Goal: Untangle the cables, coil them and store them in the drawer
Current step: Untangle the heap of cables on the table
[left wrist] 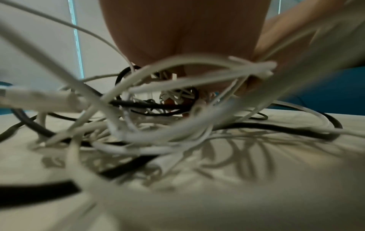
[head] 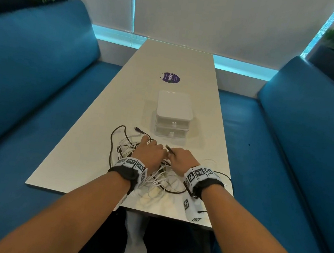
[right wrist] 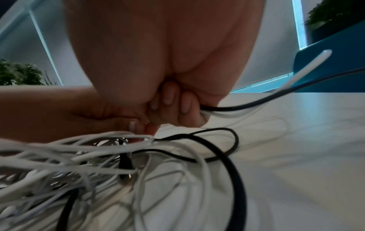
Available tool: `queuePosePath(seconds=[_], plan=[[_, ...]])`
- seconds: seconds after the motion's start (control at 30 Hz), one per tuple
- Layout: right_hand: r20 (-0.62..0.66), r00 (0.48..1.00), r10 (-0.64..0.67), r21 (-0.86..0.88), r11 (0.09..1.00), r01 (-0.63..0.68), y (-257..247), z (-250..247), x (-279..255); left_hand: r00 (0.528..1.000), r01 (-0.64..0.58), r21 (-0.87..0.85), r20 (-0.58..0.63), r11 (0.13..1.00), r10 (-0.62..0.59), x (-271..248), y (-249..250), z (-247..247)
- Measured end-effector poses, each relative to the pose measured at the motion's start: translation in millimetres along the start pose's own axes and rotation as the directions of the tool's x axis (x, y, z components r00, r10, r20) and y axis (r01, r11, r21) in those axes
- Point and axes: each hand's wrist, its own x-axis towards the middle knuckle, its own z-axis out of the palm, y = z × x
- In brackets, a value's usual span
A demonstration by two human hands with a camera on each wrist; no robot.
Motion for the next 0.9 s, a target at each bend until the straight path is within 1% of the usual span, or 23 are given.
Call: queuePosePath(seconds=[0.1, 0.23, 0.37, 0.47, 0.53, 0.63, 0.7, 0.73, 0.8, 0.83, 0.9], plan=[[0.017, 0.999, 0.047, 0.049, 0.998, -0.048, 8.3, -4.0, 0.8, 1.000, 0.009, -0.014, -0.016, 1.000, -0.010, -0.9, -0.8, 4.2], [-0.056, 0.983, 0.177, -0.016, 0.984, -0.178, 33.5, -21.3, -3.8, 1.000, 0.002, -0.064, -0.025, 0.998, -0.003, 1.2, -1.0, 7.9], [-0.110, 0.948, 0.300, -0.071, 0.948, -0.309, 56.0, -30.6, -12.8, 0.999, 0.015, -0.095, -0.044, 0.995, -0.019, 2.2, -2.6, 8.3], [-0.188, 0.901, 0.391, -0.156, 0.894, -0.421, 75.2, -33.3, -20.6, 0.999, 0.010, -0.085, -0.042, 0.996, -0.014, -2.0, -10.4, 13.8], [-0.223, 0.886, 0.406, -0.199, 0.871, -0.449, 79.1, -31.7, -23.3, 1.000, -0.005, -0.068, -0.021, 0.998, 0.003, -4.4, -12.1, 15.0], [-0.271, 0.899, 0.343, -0.137, 0.911, -0.389, 66.0, -28.5, -21.7, 1.000, -0.005, -0.060, -0.022, 0.998, 0.003, -3.7, -6.5, 13.0], [-0.277, 0.923, 0.268, -0.077, 0.951, -0.299, 50.1, -25.2, -20.1, 1.000, -0.001, -0.058, -0.005, 0.998, 0.001, -3.5, -3.8, 10.3], [-0.265, 0.941, 0.209, -0.055, 0.971, -0.231, 41.0, -22.6, -19.8, 1.000, 0.001, -0.060, 0.002, 0.998, -0.001, -3.0, -2.4, 8.3], [-0.214, 0.974, 0.071, -0.038, 0.996, -0.081, 23.7, -14.1, -18.2, 1.000, 0.005, -0.056, 0.008, 0.998, -0.004, -0.8, 2.0, 3.0], [-0.170, 0.985, 0.021, -0.048, 0.998, -0.029, 16.2, -8.4, -15.7, 1.000, 0.006, -0.054, 0.010, 0.998, -0.006, -0.1, 4.6, 0.7], [-0.083, 0.996, -0.013, -0.069, 0.998, 0.008, 3.9, 0.3, -9.4, 1.000, 0.017, -0.066, 0.010, 0.998, -0.016, 0.0, 8.0, -0.1]])
